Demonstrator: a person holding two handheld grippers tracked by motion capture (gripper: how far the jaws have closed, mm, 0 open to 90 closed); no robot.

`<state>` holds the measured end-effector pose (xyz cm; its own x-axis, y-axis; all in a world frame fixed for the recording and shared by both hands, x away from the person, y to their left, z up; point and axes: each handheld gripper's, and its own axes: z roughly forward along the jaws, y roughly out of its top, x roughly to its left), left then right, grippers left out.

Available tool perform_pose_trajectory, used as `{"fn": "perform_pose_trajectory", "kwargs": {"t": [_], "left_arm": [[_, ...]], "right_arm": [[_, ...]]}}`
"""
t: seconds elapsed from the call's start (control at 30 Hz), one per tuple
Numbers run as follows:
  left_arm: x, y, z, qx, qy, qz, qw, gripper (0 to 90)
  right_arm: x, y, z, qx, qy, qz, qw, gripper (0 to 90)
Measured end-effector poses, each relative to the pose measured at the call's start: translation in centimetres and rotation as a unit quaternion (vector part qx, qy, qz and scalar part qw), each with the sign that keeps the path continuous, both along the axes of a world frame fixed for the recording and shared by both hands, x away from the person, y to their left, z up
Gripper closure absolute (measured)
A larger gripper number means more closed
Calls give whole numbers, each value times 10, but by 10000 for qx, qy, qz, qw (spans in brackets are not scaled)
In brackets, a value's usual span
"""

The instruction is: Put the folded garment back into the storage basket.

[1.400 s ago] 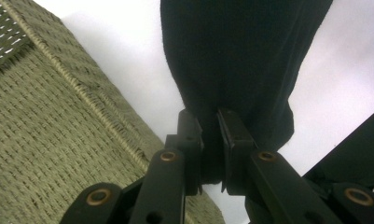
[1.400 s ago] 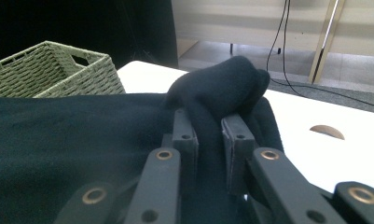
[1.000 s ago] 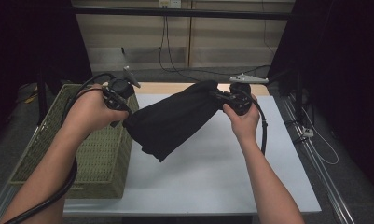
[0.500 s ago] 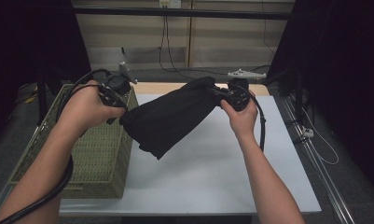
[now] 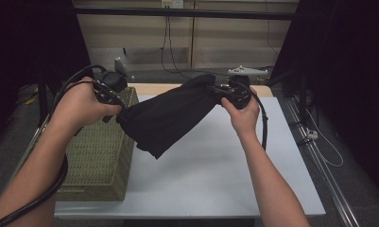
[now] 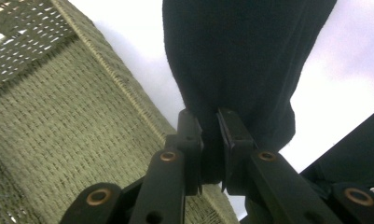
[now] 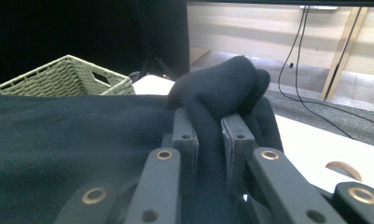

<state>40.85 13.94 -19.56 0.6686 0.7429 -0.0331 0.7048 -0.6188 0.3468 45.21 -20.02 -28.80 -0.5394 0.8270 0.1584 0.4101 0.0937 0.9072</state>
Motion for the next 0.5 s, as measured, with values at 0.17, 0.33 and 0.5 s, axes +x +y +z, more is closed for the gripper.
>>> {"fn": "perform_pose_trajectory", "kwargs": {"t": [0.17,0.33,0.5], "left_arm": [[-1,3,4,38,-3,14,10000,808],[-1,7,7,47,1,46,10000,808],[0,10,11,72,-8,84,9999,808]], "right_arm": [[1,4,5,4,-42,43,10000,792],[3,8,9,17,-34,81,10000,792],[5,12,12,13,-54,132,9999,792]]}}
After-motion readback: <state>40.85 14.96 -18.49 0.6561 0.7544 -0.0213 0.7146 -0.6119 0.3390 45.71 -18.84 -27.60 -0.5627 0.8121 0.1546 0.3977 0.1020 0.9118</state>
